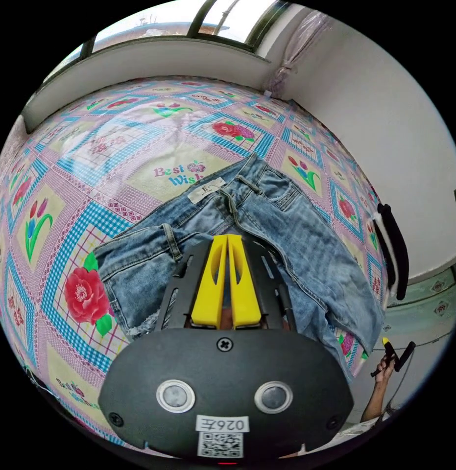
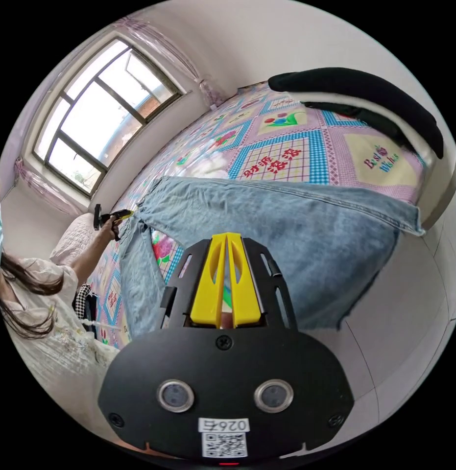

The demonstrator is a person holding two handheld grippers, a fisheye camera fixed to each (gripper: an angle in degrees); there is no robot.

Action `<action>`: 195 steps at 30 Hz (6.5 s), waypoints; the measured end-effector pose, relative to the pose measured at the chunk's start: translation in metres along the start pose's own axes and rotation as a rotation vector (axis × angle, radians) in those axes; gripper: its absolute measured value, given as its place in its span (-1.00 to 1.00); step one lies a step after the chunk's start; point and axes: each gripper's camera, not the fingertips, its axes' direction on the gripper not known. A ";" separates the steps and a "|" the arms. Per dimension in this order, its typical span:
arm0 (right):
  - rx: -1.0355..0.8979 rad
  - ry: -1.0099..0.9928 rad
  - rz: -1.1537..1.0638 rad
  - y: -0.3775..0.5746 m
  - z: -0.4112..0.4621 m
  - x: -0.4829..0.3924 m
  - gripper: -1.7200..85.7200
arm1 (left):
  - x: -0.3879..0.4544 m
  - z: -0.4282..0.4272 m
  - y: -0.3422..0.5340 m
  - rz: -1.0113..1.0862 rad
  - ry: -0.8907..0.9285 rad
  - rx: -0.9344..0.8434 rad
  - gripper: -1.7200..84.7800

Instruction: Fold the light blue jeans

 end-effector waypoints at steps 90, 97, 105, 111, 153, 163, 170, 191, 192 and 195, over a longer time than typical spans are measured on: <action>-0.248 0.345 -0.480 0.172 -0.228 -0.249 -1.00 | -0.191 -0.105 0.134 -0.562 0.771 0.291 -0.93; -0.249 0.200 -0.352 0.058 -0.250 -0.122 -1.00 | -0.073 -0.079 0.044 -0.422 0.690 0.225 -0.93; -0.426 -0.083 -0.122 -0.067 -0.186 0.073 -1.00 | 0.059 0.079 -0.029 -0.427 0.456 0.040 -0.92; -0.536 -0.275 0.003 -0.108 -0.154 0.135 -1.00 | 0.070 0.134 -0.033 -0.484 0.382 -0.017 -0.91; -0.666 0.309 -0.897 -0.118 -0.062 -0.025 -0.69 | 0.078 -0.135 0.451 0.054 0.830 0.012 -0.98; -0.642 -0.189 -0.866 -0.171 -0.073 0.052 -0.98 | 0.187 -0.089 0.616 -0.357 0.601 0.142 -0.78; -0.821 -0.705 -0.394 -0.255 -0.039 0.162 -0.98 | 0.202 -0.040 0.695 -0.623 0.563 0.349 -0.41; -0.818 -0.734 -0.480 -0.268 -0.034 0.233 -0.96 | 0.277 -0.001 0.603 -0.201 0.917 0.144 -0.86; -0.810 -0.741 -0.479 -0.267 -0.037 0.236 -0.95 | 0.283 -0.012 0.608 -0.186 0.922 0.167 -0.87; -0.798 -0.717 -0.499 -0.258 -0.040 0.246 -0.90 | 0.291 -0.032 0.625 -0.206 0.945 0.226 -0.87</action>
